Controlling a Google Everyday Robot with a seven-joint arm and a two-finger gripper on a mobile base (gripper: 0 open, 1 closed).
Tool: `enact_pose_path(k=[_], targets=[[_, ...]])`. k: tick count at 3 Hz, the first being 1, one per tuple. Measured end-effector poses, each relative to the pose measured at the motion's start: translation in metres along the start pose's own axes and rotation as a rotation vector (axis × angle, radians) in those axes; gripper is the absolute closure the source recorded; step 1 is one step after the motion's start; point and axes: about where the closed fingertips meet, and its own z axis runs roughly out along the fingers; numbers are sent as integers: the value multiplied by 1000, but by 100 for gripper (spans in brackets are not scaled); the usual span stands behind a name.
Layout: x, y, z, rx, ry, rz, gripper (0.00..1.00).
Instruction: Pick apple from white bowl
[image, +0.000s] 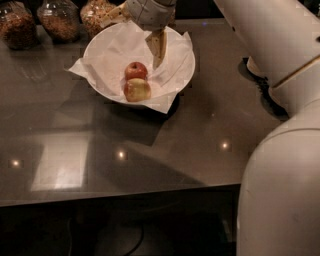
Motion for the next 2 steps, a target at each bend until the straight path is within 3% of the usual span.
enact_pose_path(k=[2], targets=[[12, 10, 35, -33, 4, -36, 11]])
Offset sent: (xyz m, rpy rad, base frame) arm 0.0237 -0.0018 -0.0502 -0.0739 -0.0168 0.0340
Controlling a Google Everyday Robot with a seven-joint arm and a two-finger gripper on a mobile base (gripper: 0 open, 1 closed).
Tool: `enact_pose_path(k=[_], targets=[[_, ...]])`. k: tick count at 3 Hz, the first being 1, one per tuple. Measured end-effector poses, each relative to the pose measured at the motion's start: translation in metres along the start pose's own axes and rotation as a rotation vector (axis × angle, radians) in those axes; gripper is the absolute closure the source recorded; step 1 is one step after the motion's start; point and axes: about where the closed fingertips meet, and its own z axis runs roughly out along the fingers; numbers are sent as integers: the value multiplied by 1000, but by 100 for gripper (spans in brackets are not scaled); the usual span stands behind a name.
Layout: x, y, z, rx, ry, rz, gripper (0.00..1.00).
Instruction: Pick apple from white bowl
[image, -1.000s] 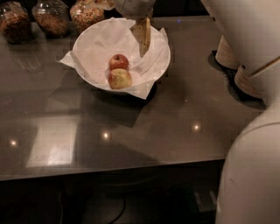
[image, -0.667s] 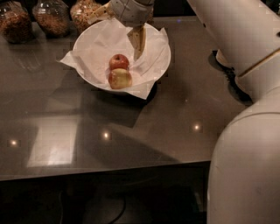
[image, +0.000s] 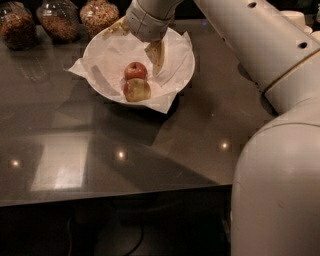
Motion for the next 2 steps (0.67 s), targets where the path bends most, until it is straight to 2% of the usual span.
enact_pose_path(k=[2], targets=[[15, 7, 23, -39, 49, -28, 16]])
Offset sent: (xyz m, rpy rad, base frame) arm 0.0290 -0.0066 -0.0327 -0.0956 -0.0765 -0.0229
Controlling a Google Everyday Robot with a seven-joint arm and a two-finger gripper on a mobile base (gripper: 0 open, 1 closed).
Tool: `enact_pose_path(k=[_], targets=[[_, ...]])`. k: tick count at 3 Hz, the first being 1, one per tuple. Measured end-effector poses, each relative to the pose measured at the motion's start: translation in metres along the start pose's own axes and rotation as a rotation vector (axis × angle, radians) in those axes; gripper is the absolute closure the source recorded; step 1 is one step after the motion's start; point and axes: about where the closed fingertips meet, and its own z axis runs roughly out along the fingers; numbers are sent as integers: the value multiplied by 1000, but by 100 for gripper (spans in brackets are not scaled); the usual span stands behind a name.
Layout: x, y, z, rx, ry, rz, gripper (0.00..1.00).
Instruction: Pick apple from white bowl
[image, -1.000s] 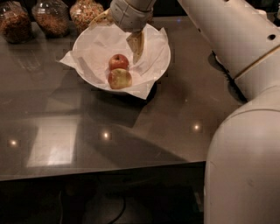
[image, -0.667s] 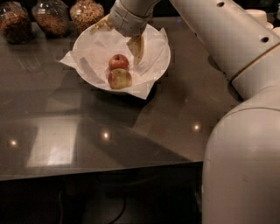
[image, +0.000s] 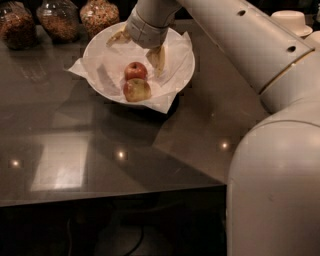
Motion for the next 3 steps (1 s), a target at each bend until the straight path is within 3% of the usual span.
enact_pose_path(k=[1, 3], targets=[[7, 2, 13, -15, 28, -8, 22], [17, 6, 36, -57, 67, -29, 23]])
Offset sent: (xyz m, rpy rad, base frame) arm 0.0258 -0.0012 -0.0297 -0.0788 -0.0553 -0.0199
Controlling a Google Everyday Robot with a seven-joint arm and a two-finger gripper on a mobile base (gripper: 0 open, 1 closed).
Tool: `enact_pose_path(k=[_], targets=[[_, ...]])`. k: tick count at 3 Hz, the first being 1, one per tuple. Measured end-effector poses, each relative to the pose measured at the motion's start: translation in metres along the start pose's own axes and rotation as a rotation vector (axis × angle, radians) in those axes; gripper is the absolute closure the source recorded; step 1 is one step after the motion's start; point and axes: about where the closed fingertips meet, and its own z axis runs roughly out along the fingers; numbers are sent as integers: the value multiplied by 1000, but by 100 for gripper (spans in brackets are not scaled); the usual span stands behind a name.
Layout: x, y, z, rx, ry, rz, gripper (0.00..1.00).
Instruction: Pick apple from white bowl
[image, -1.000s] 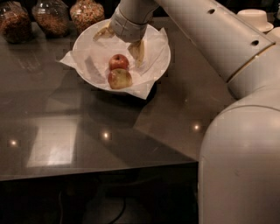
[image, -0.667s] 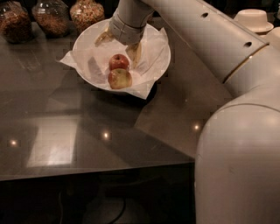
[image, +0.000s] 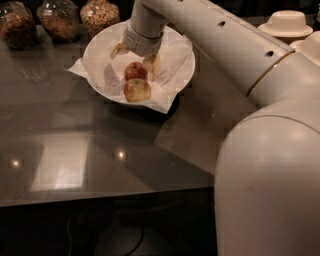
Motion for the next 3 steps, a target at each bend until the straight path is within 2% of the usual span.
enact_pose_path(k=[1, 2, 3], targets=[[4, 4, 8, -27, 16, -7, 24], [6, 9, 12, -54, 26, -14, 33], [6, 15, 12, -79, 27, -23, 46]])
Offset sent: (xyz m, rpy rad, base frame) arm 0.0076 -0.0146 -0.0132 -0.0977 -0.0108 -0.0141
